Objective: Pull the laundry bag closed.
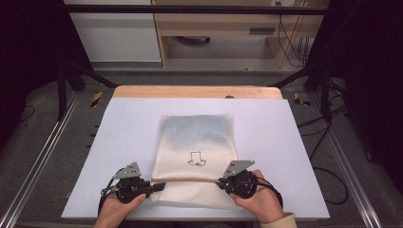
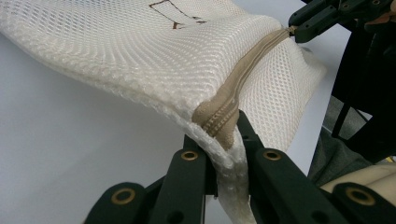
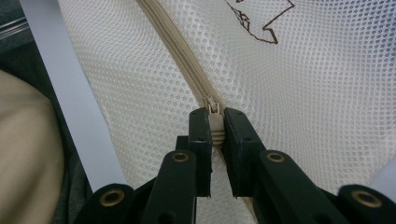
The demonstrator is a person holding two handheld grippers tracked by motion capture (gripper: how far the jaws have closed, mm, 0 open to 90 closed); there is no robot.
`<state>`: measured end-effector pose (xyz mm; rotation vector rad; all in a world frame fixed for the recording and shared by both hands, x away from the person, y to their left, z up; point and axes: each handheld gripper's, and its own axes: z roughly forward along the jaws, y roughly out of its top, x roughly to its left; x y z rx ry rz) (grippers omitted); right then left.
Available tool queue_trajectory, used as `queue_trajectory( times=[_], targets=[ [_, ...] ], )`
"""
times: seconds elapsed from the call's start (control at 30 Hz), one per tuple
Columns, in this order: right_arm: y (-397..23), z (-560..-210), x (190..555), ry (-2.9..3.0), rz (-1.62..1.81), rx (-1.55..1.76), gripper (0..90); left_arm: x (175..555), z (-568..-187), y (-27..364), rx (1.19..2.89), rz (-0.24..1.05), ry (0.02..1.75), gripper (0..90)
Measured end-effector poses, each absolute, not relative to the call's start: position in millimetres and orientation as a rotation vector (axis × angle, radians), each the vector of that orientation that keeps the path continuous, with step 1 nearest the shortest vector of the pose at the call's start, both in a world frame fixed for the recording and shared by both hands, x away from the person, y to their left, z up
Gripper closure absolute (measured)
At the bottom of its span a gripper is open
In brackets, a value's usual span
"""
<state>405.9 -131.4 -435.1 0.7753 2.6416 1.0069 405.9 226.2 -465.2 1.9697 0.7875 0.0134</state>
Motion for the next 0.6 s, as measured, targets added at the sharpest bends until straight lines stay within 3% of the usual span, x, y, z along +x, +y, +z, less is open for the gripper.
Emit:
queue_trajectory(
  times=[0.6],
  targets=[
    [-139.4,-437.4,404.0,2.638,0.994,0.791,81.9,405.4,-464.6,225.5,1.974,0.019,0.784,84.9]
  ],
)
